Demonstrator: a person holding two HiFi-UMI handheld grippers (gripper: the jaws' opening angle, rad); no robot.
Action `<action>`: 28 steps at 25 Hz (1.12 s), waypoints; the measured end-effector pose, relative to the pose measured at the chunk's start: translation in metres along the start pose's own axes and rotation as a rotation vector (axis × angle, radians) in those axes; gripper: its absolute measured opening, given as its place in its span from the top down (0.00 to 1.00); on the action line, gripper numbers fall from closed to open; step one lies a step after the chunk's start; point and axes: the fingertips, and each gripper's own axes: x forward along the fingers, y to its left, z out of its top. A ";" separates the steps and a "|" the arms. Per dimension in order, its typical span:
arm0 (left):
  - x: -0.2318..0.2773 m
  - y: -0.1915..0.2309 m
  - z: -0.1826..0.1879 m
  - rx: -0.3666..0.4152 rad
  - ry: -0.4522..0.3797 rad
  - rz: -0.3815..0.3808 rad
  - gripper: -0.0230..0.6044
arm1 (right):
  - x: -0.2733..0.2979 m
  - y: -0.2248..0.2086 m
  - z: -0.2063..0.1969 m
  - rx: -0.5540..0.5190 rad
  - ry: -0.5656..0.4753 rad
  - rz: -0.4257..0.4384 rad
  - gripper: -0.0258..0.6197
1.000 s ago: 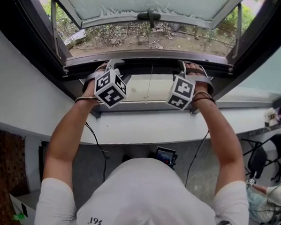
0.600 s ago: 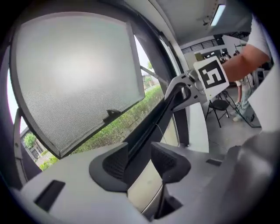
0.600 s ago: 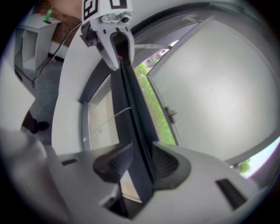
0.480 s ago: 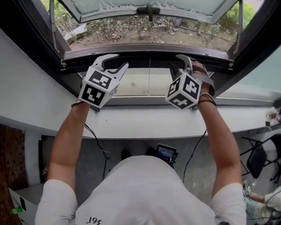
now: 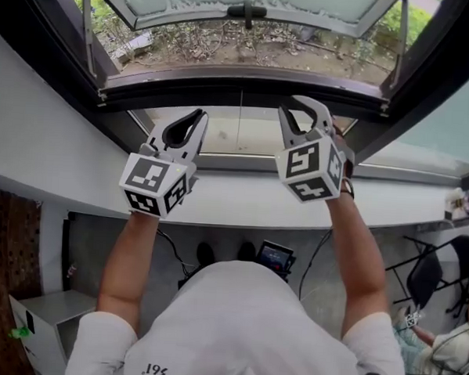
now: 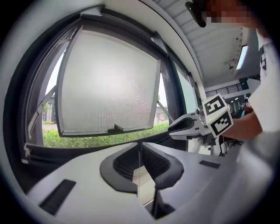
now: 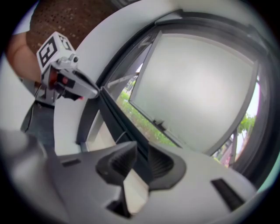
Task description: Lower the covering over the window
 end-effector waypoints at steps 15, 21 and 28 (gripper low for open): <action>-0.080 -0.054 -0.042 -0.196 -0.011 -0.009 0.91 | -0.065 0.064 -0.030 0.332 -0.041 0.097 0.87; -0.133 -0.061 -0.057 -0.214 0.013 -0.051 0.91 | -0.107 0.107 -0.011 0.422 -0.061 0.077 0.87; -0.197 -0.073 -0.074 -0.227 0.040 -0.112 0.91 | -0.142 0.167 0.002 0.459 -0.025 0.077 0.87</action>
